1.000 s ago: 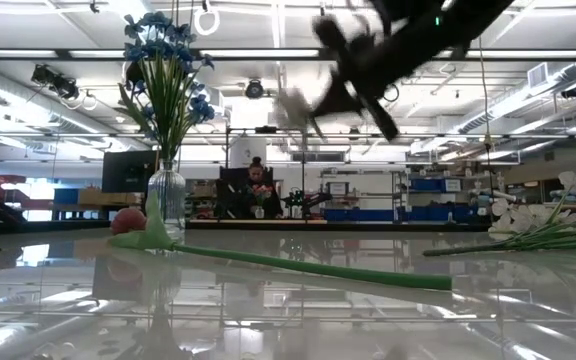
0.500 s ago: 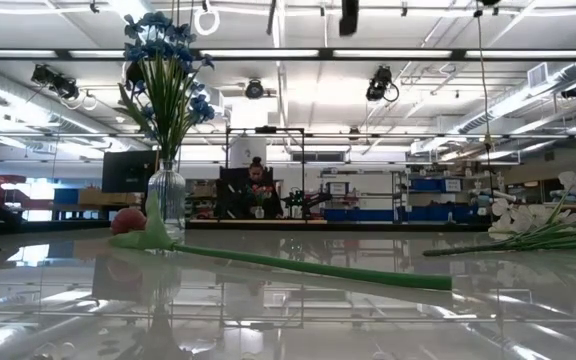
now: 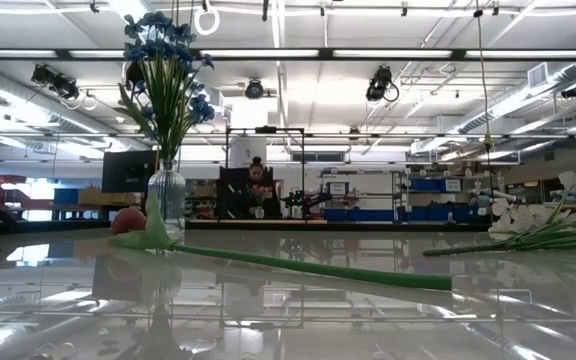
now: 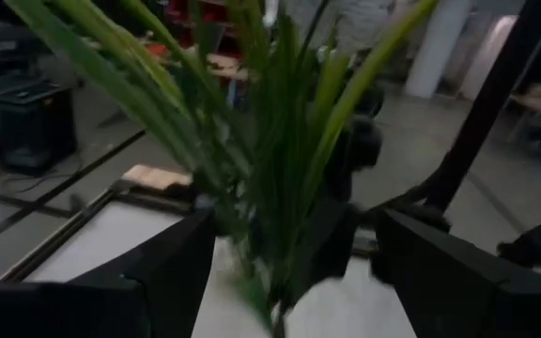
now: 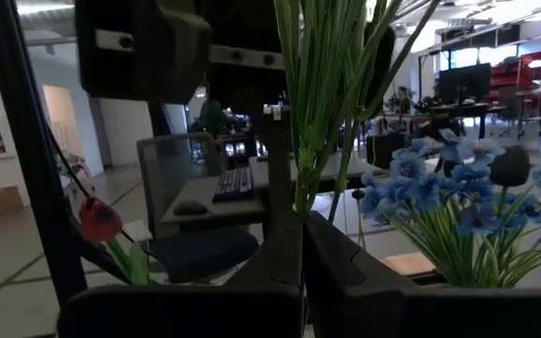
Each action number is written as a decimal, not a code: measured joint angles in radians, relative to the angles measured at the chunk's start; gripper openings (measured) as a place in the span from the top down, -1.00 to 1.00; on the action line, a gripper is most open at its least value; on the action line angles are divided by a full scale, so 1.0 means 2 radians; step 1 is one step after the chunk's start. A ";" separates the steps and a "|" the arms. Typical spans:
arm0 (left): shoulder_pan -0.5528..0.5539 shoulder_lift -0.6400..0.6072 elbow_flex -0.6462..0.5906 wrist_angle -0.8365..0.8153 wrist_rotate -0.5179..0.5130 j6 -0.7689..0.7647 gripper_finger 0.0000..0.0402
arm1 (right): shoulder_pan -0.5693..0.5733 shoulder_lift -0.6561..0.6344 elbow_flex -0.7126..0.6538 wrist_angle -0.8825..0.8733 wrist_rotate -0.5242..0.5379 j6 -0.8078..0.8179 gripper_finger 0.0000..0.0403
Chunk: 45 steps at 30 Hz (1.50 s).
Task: Sort flowers into vase by color
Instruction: Put the top white flowers in the yellow vase
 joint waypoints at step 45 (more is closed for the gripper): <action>-0.100 -0.157 -0.053 -0.183 -0.034 0.045 0.94 | -0.004 -0.001 0.000 -0.130 0.101 0.101 0.38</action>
